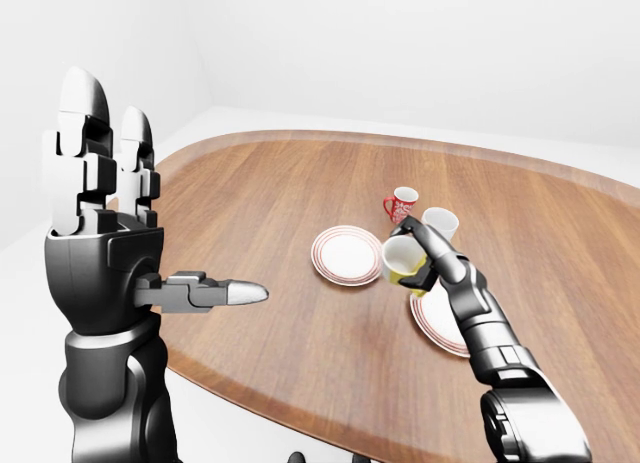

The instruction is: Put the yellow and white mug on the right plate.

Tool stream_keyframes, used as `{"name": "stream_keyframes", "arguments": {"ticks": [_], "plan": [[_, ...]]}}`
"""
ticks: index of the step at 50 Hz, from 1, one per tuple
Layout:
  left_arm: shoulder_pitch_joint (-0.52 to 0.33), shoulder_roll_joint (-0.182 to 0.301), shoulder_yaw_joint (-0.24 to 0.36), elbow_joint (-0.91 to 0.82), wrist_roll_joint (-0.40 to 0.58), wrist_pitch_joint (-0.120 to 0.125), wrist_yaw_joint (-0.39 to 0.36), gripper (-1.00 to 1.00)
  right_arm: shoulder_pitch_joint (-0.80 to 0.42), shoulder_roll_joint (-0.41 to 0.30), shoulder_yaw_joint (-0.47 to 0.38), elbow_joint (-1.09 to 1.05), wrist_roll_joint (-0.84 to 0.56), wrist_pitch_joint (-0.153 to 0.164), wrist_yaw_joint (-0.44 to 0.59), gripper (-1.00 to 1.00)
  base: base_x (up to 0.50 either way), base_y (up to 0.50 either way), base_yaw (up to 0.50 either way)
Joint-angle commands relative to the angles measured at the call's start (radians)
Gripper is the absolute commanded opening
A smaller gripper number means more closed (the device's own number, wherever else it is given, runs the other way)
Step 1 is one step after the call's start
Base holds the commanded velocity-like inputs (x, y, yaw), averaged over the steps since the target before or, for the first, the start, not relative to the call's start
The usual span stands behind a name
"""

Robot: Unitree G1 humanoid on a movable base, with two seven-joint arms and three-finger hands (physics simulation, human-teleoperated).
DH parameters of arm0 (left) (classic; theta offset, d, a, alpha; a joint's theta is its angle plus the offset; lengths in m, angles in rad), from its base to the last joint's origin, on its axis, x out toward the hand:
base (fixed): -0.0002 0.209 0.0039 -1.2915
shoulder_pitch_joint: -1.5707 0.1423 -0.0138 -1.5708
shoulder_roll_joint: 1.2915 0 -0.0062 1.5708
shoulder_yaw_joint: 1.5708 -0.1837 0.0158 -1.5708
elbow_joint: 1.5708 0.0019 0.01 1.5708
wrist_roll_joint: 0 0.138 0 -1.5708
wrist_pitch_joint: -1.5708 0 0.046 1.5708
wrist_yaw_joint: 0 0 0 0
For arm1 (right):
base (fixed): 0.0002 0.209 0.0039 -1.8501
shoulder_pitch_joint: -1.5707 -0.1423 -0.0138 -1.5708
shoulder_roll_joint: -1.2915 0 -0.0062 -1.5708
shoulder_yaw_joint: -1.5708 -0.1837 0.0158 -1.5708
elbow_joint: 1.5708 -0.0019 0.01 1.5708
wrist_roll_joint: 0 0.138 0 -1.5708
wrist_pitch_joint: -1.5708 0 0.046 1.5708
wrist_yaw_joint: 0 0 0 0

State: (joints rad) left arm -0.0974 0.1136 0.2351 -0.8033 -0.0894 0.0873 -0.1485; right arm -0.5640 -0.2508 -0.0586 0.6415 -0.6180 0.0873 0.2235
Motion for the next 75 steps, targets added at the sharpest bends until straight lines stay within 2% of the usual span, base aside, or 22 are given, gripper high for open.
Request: {"name": "stream_keyframes", "arguments": {"ticks": [1, 10, 13, 16, 23, 27, 48, 75], "plan": [[0.003, 0.000, 0.002, 0.001, 0.001, 0.000, -0.002, 1.00, -0.030, -0.059, -0.028, 0.087, 0.052, 0.000, -0.034, -1.00, 0.00, 0.00, 0.00], [0.005, -0.001, -0.001, 0.008, 0.005, 0.000, -0.003, 1.00, -0.051, -0.095, -0.044, 0.131, 0.071, 0.000, -0.043, -1.00, 0.00, 0.00, 0.00], [0.005, -0.001, 0.000, 0.006, 0.005, 0.000, -0.003, 1.00, -0.061, -0.104, -0.044, 0.166, 0.077, -0.010, -0.055, -1.00, 0.00, 0.00, 0.00], [0.002, 0.000, 0.003, 0.002, 0.003, 0.000, -0.003, 1.00, -0.087, -0.125, -0.048, 0.276, 0.088, -0.065, -0.098, -1.00, 0.00, 0.00, 0.00], [0.007, -0.002, -0.002, 0.008, 0.007, 0.000, -0.002, 1.00, -0.132, -0.158, -0.043, 0.443, 0.110, -0.152, -0.168, -1.00, 0.00, 0.00, 0.00], [0.006, -0.002, -0.002, 0.003, 0.006, 0.000, -0.003, 1.00, -0.142, -0.171, -0.041, 0.496, 0.123, -0.175, -0.192, -1.00, 0.00, 0.00, 0.00], [0.012, -0.008, -0.013, 0.011, 0.017, 0.000, -0.007, 1.00, -0.147, -0.207, -0.047, 0.638, 0.158, -0.175, -0.276, -1.00, 0.00, 0.00, 0.00], [0.021, -0.012, -0.022, 0.024, 0.028, 0.000, -0.011, 1.00, -0.165, -0.249, -0.058, 0.675, 0.131, -0.175, -0.282, -1.00, 0.00, 0.00, 0.00]]}}
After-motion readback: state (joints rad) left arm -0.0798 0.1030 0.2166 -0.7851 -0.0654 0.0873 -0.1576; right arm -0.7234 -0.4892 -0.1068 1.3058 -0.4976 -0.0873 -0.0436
